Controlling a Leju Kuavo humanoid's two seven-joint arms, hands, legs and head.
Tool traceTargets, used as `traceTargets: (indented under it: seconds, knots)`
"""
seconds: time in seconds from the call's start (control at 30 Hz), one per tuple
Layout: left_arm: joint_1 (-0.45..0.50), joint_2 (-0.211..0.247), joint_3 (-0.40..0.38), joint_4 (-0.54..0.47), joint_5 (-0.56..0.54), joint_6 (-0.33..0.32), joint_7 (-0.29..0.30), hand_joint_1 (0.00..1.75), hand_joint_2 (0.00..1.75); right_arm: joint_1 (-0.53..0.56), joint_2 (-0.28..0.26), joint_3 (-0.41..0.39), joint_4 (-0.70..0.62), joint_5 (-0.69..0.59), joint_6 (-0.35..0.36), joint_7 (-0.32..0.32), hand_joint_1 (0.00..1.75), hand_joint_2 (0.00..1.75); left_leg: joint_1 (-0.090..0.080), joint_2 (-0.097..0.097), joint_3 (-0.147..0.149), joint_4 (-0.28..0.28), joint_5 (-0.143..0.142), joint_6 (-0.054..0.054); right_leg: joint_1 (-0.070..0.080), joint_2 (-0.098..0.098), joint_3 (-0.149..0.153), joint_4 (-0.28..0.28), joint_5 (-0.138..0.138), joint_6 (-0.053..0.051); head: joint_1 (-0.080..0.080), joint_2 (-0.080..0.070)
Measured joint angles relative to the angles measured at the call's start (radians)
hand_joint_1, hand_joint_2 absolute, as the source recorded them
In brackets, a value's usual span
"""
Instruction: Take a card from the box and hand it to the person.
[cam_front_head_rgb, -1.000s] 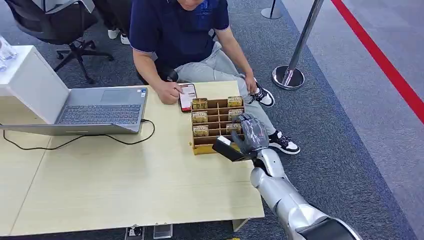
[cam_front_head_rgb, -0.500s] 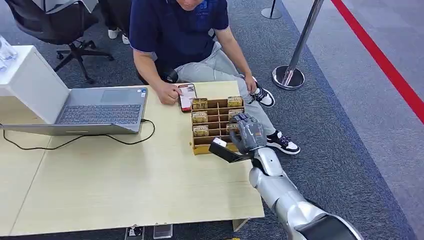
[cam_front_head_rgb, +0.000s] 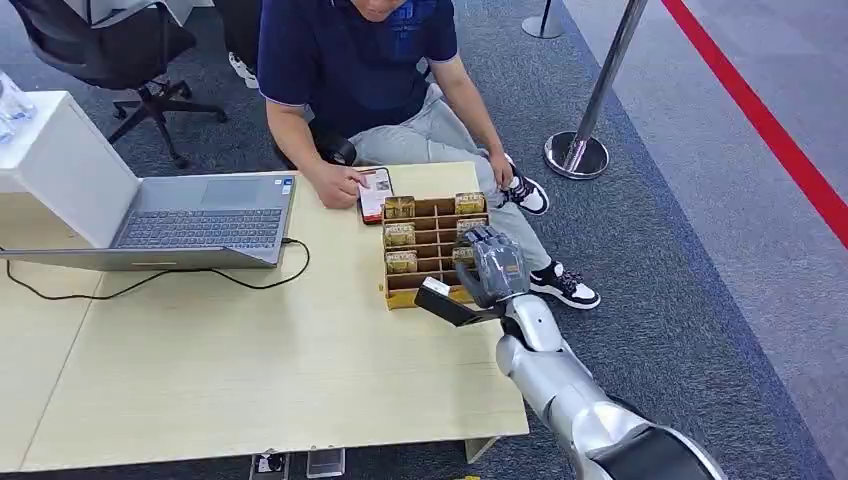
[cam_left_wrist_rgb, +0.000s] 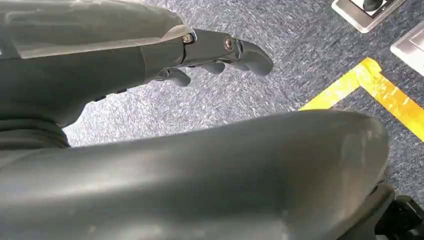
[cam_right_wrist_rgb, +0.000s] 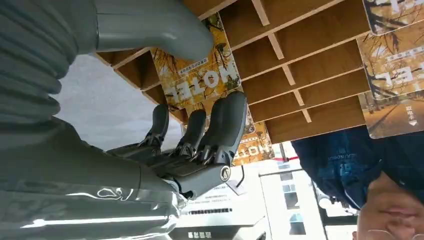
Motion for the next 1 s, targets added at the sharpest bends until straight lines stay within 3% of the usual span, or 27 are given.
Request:
traceTargets:
  seconds: [0.27, 0.67, 1.0]
  knots:
    - [0.000, 0.000, -0.003, 0.000, 0.006, -0.005, 0.000, 0.00, 0.00, -0.008, 0.000, -0.007, 0.004, -0.024, -0.010, -0.011, 0.65, 1.75, 0.000, 0.000, 0.000, 0.000, 0.000, 0.000, 0.000, 0.000, 0.000, 0.000, 0.000, 0.000, 0.001, 0.000]
    - [0.000, 0.000, -0.018, 0.000, 0.012, -0.002, 0.000, 0.00, 0.00, -0.013, -0.009, -0.024, 0.003, -0.002, -0.018, 0.012, 0.79, 1.75, 0.000, 0.000, 0.000, 0.000, 0.000, 0.000, 0.000, 0.000, 0.000, 0.000, 0.000, 0.000, 0.000, 0.000]
    - [0.000, 0.000, -0.018, 0.000, 0.023, 0.001, 0.000, 0.00, 0.00, -0.018, -0.010, -0.025, 0.006, 0.024, -0.011, 0.035, 0.77, 1.75, 0.000, 0.000, 0.000, 0.000, 0.000, 0.000, 0.000, 0.000, 0.000, 0.000, 0.000, 0.000, 0.001, 0.000]
